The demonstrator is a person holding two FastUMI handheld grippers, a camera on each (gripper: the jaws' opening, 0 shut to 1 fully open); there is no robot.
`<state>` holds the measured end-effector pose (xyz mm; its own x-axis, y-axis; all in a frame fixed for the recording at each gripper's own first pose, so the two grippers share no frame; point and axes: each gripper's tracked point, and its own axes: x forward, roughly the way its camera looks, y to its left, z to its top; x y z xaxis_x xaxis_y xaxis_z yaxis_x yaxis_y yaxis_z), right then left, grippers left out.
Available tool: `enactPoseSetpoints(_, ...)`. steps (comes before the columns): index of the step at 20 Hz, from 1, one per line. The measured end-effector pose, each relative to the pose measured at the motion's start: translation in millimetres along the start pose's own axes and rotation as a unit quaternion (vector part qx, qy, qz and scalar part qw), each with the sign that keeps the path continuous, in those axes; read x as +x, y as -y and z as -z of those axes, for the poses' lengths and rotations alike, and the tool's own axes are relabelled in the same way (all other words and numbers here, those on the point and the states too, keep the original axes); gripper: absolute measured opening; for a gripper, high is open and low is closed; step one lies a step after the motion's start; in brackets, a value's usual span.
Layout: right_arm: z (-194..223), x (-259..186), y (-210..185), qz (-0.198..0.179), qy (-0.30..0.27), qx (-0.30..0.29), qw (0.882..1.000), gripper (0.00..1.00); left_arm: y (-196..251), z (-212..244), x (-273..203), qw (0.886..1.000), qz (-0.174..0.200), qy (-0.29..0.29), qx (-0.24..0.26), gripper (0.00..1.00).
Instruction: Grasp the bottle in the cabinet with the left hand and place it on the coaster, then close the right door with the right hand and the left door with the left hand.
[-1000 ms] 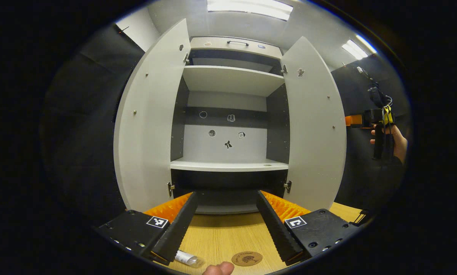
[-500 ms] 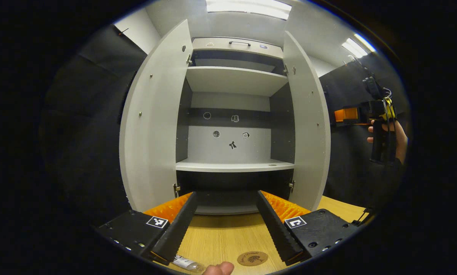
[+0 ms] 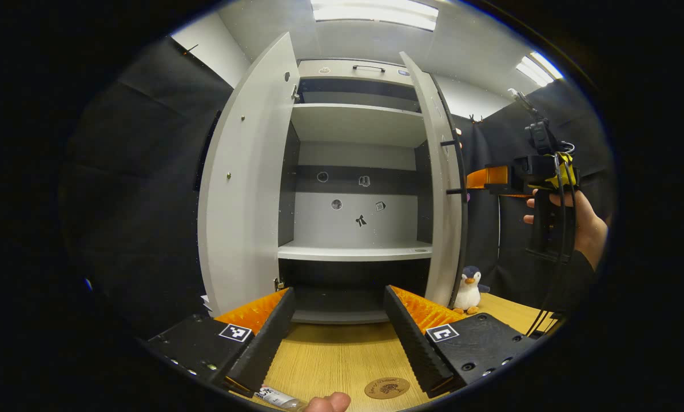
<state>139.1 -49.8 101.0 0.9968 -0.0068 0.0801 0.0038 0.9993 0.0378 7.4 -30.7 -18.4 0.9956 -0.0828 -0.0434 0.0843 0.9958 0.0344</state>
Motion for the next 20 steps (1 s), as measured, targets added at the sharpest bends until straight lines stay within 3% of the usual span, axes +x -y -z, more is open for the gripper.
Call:
enactPoseSetpoints(7,12.4,-42.9,0.5,-0.009,0.015,-0.023,1.000,0.80,-8.0,-23.3,2.0,1.000,-0.003,0.015,0.005,0.95)
enactPoseSetpoints(15,87.3,-102.7,-5.7,0.021,-0.018,-0.029,0.999,0.81,-13.9,-39.3,-2.8,1.000,-0.001,0.023,-0.005,0.95)
enactPoseSetpoints(20,115.9,-118.4,-19.9,-0.001,-0.036,-0.037,0.999,0.81,-59.0,-65.5,-22.4,0.998,-0.044,0.035,0.016,0.94)
